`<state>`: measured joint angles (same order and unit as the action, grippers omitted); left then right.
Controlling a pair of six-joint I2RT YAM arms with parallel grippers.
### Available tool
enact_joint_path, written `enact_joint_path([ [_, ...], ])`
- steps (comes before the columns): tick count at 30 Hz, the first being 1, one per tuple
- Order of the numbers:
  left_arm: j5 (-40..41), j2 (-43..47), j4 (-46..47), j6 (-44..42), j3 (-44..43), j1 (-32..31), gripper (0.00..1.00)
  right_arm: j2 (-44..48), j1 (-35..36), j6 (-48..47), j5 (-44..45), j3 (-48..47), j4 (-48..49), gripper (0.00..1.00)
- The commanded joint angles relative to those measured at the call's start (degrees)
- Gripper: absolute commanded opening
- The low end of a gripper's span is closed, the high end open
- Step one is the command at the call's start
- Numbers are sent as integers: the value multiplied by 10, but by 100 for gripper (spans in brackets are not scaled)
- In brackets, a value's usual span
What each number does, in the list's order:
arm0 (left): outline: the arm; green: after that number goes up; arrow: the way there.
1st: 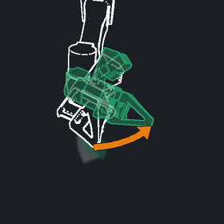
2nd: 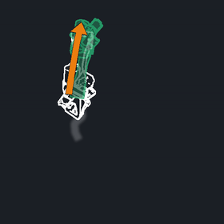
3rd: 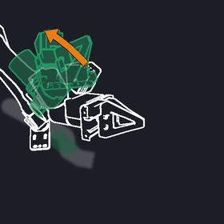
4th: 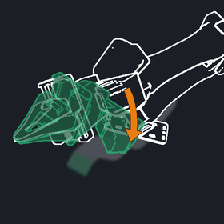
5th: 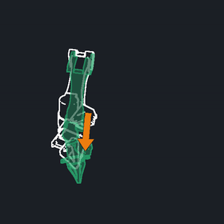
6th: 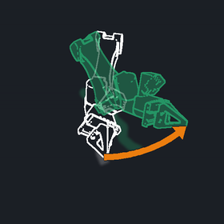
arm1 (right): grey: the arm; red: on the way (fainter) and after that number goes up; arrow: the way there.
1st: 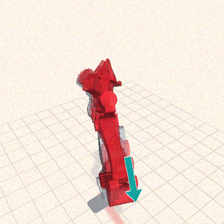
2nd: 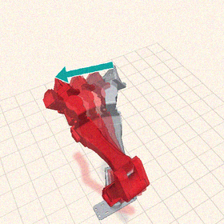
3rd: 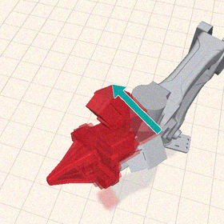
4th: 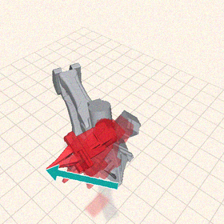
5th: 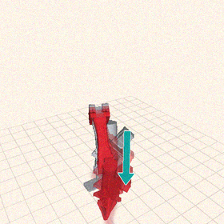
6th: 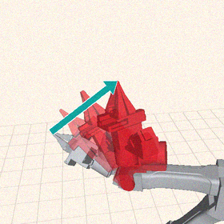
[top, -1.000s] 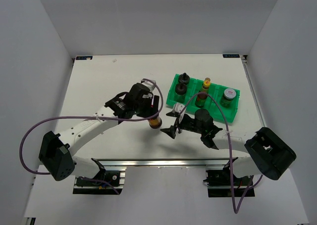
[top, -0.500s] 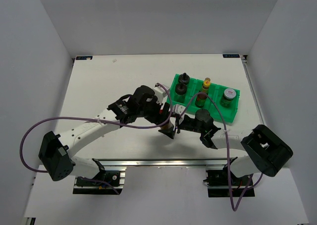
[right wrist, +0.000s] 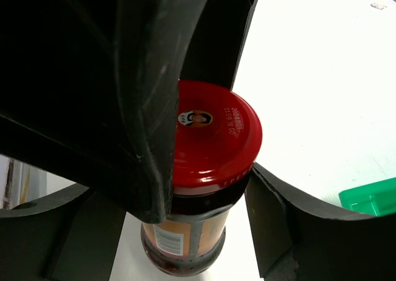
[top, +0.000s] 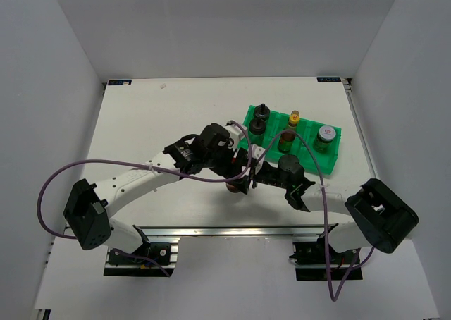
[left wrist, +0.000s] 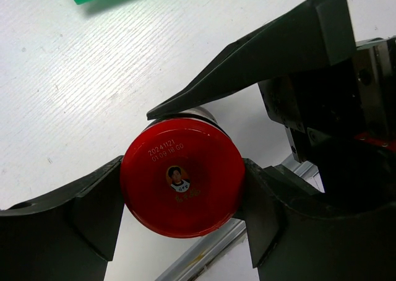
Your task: Organize the condiment bottles
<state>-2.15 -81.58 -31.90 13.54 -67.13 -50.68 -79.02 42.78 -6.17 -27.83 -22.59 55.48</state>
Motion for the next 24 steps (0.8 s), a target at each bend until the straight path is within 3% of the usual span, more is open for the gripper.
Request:
enact_joint_path([
  [1, -11, 21, 49, 10, -41, -11, 3, -10, 4, 14, -4, -25, 38, 70],
  [4, -5, 31, 52, 17, -35, -14, 2, -17, 4, 20, -6, -29, 40, 52],
  [5, -1, 33, 52, 17, -34, -13, 3, -16, 4, 21, -6, -28, 42, 40],
  [13, 14, 49, 61, 38, -21, -13, 22, -17, 4, 47, 9, -14, 59, 0],
  [17, 13, 57, 68, 44, -14, -13, 26, -29, 4, 57, 22, -8, 78, 0],
  [24, 53, 61, 66, 59, -9, -14, 62, -32, 4, 57, 29, -4, 67, 0],
])
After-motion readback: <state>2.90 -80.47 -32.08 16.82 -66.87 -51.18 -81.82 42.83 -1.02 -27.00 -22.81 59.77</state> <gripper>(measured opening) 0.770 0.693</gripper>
